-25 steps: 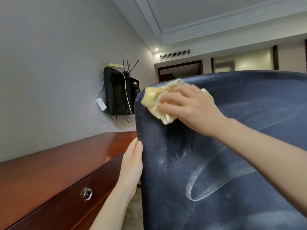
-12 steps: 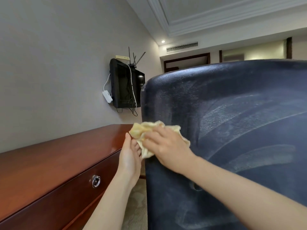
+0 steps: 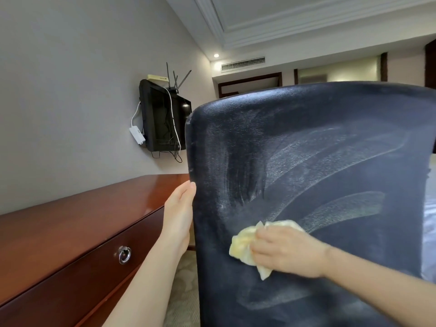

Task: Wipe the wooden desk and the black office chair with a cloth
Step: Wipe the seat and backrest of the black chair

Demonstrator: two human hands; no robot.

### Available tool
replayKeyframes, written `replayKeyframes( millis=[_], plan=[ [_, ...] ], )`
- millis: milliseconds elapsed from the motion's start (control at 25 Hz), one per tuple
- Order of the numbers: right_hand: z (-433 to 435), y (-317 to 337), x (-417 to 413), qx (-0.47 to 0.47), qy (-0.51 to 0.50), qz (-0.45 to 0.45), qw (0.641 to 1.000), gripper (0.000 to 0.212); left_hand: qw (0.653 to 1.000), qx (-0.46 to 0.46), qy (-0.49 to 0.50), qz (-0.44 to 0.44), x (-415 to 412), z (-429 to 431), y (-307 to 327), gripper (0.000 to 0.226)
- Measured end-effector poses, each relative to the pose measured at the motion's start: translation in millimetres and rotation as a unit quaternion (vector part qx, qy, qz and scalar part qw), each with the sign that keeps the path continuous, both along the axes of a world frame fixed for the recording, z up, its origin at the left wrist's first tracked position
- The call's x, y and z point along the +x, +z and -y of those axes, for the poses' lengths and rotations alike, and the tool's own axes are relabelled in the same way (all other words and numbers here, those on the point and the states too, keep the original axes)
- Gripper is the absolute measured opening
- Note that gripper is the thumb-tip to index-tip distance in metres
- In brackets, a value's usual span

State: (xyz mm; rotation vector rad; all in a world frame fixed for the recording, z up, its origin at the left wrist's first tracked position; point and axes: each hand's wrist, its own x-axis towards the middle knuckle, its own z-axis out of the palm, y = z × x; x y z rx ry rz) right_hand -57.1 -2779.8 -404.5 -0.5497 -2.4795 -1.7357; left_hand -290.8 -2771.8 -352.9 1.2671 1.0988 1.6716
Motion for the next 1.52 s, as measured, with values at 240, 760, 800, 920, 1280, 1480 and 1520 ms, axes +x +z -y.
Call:
replayKeyframes(
  millis=[240, 760, 800, 920, 1280, 1480, 1520],
  plan=[
    [23.1, 141.0, -10.9, -0.015, 0.041, -0.317, 0.948, 0.023, 0.997, 0.038, -0.007, -0.072, -3.0, 4.6, -2.7, 0.038],
    [-9.9, 97.6, -82.2, 0.020, 0.152, -0.392, 0.907, 0.021, 0.996, 0.078, -0.032, -0.029, -7.2, -6.4, -10.7, 0.022],
    [-13.2, 85.2, -79.4, 0.014, 0.155, -0.372, 0.915, 0.019, 0.996, 0.080, -0.042, -0.026, -8.4, -6.9, -10.8, 0.023],
    [-16.7, 64.2, -67.8, -0.019, 0.138, -0.312, 0.940, 0.015, 0.996, 0.075, -0.042, -0.022, -10.5, -7.6, -11.3, 0.028],
    [7.8, -37.0, -6.4, -0.147, -0.039, -0.013, 0.988, 0.012, 0.993, 0.013, 0.059, -0.098, -3.2, -1.2, -9.3, 0.037],
    [19.6, -4.3, 16.9, -0.087, -0.001, -0.051, 0.995, 0.010, 0.994, 0.019, 0.051, -0.099, -4.0, -0.9, -12.3, 0.035],
    [20.5, 16.7, 14.9, -0.072, 0.033, -0.109, 0.991, 0.009, 0.994, 0.019, 0.049, -0.094, -2.9, -1.2, -12.6, 0.034]
  ],
)
